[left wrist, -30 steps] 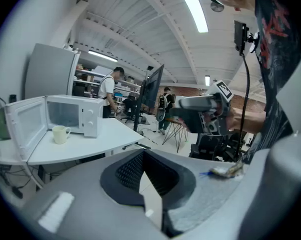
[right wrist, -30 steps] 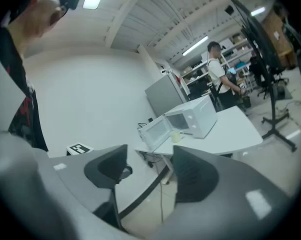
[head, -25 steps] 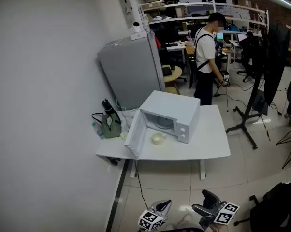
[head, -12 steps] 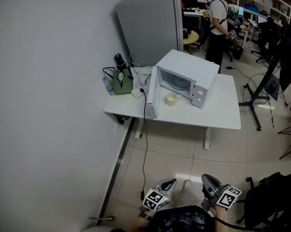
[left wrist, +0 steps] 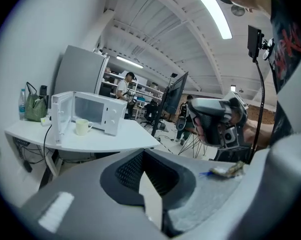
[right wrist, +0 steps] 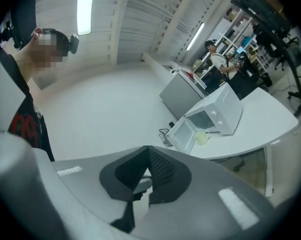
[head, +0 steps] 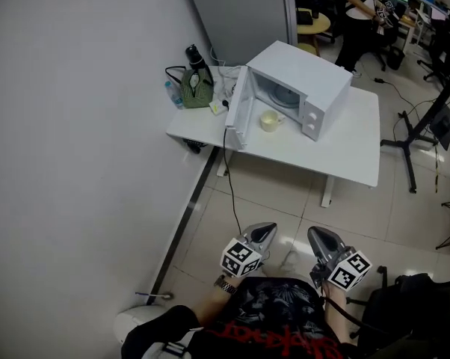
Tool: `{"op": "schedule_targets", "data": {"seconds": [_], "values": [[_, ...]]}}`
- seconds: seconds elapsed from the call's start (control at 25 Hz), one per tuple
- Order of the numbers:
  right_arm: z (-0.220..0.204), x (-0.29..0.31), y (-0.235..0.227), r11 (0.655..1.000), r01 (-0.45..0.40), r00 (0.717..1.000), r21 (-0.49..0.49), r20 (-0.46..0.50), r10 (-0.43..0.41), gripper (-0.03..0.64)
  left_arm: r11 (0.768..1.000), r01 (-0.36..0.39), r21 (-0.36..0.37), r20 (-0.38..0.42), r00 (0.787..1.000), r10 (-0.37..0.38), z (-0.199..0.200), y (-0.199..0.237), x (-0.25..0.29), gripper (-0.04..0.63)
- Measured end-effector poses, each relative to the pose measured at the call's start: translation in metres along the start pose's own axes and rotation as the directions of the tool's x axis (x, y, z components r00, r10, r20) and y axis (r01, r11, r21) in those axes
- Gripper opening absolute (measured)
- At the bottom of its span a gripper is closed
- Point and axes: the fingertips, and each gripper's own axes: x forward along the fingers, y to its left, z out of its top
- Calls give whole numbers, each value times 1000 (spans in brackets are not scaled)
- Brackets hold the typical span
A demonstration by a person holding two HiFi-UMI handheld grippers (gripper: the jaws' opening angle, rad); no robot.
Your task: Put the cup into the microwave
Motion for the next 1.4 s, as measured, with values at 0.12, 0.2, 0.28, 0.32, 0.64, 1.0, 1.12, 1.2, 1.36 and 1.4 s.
{"op": "schedule_targets", "data": {"seconds": [0.12,0.2,0.28,0.32,0.64,1.0,1.12,1.2,1.36,1.4], "values": [[24,-14,-28,1000,-4,1000,-14,-2,4,0,1000,-16,13,42,999,16,33,-12,30,0],[40,-19,-43,1000,1,1000,-8,17,-1,2,999,-22,27,52,998,20,47,-17,39,0],[47,-14,-58,1000,8,1000,-4,21,-8,2,999,-21,28,52,998,20,53,-13,44,0],[48,-9,-64,1000,11,1000,-5,11,-11,2,999,-22,25,50,999,21,53,-7,46,0],[46,72,-120,999,33,995,-1,-95,-33,2,996,-86,-5,63,994,87,63,110,87,0],[106,234,-172,993,81,992,-84,-85,-88,2,978,-206,-34,35,978,207,69,342,143,115],[118,273,-181,992,89,992,-92,-84,-97,2,981,-193,-15,15,981,193,69,375,145,75],[121,293,-187,992,91,991,-88,-90,-99,2,972,-233,-10,17,972,234,73,390,141,109],[120,312,-203,995,74,987,-68,-140,-83,2,968,-247,-51,21,968,249,71,394,148,165],[119,317,-209,996,67,985,-62,-153,-76,2,977,-211,-35,0,977,212,64,389,159,215]]}}
